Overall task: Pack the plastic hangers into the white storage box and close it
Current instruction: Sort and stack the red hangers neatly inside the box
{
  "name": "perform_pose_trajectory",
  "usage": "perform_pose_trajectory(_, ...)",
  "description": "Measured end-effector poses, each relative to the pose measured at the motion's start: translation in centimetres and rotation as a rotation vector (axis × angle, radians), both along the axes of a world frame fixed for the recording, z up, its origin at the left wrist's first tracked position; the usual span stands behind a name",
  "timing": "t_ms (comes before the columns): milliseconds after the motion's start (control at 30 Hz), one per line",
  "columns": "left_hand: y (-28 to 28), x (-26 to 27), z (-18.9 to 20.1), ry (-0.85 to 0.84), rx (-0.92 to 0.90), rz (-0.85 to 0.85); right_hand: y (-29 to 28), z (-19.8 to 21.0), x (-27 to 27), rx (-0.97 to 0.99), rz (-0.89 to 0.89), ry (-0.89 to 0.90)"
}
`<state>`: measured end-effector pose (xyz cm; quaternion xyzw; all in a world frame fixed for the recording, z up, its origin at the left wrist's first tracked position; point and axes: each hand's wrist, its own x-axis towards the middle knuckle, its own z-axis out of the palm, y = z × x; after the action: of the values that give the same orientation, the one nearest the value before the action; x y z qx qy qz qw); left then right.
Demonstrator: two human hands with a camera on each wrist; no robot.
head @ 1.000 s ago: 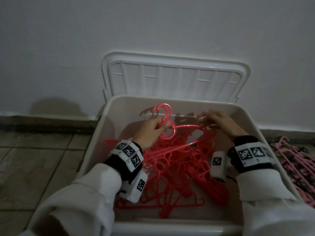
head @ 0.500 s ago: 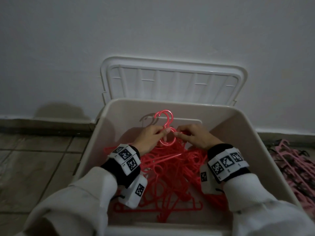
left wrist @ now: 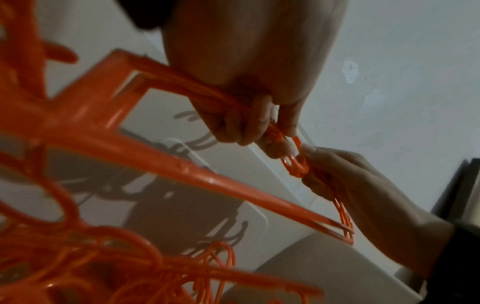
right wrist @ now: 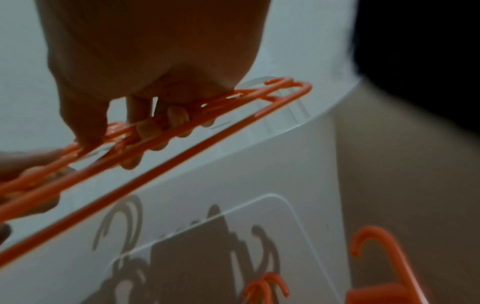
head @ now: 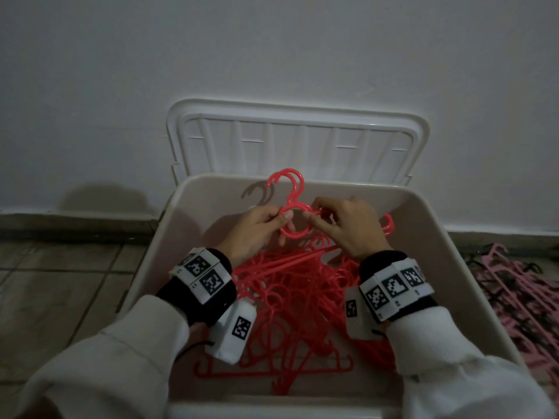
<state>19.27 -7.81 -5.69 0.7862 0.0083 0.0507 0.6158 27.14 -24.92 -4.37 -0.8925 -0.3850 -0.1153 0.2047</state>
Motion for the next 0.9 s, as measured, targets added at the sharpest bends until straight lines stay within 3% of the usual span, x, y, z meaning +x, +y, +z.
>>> perform_pose_trajectory(133,0.6,0.1,0.2,0.151,-0.015,-0.054,0.5,-0.6,0.1,-0.098,0.007,0.032)
perform_pose_trajectory(233,1.6,0.1,-0.1,0.258,0.054,0.047,0.7,-0.9,0.0,-0.185,-0.054,0.045)
perform_pose_trajectory(367,3.2,-0.7,-0.9,0.347,0.572,0.16,0.7,-1.4,0.0,-0.239,-0.098,0.091)
perform_pose_trajectory(400,3.4,-1.0,-0.8,0.358,0.613,0.187,0.7,-1.7,0.0,-0.232,-0.09,0.123)
perform_pose_trajectory(533,3.8,-1.2,-0.5,0.331,0.42,0.251,1.2,-2.1,0.1,-0.147,-0.073,0.183)
perform_pose_trajectory(700,4.7,-2.0,1.9,0.221,0.437,0.292,1.3,-1.6,0.0,-0.171,-0.081,0.105)
perform_pose_trajectory(767,5.3,-2.6,2.7,0.27,0.565,0.251,1.3,-1.5,-0.1,-0.158,-0.107,0.068)
perform_pose_trajectory(900,5.0,-3.6,2.5,0.654,0.876,-0.063,1.1,-1.3,0.3,-0.092,-0.172,0.068)
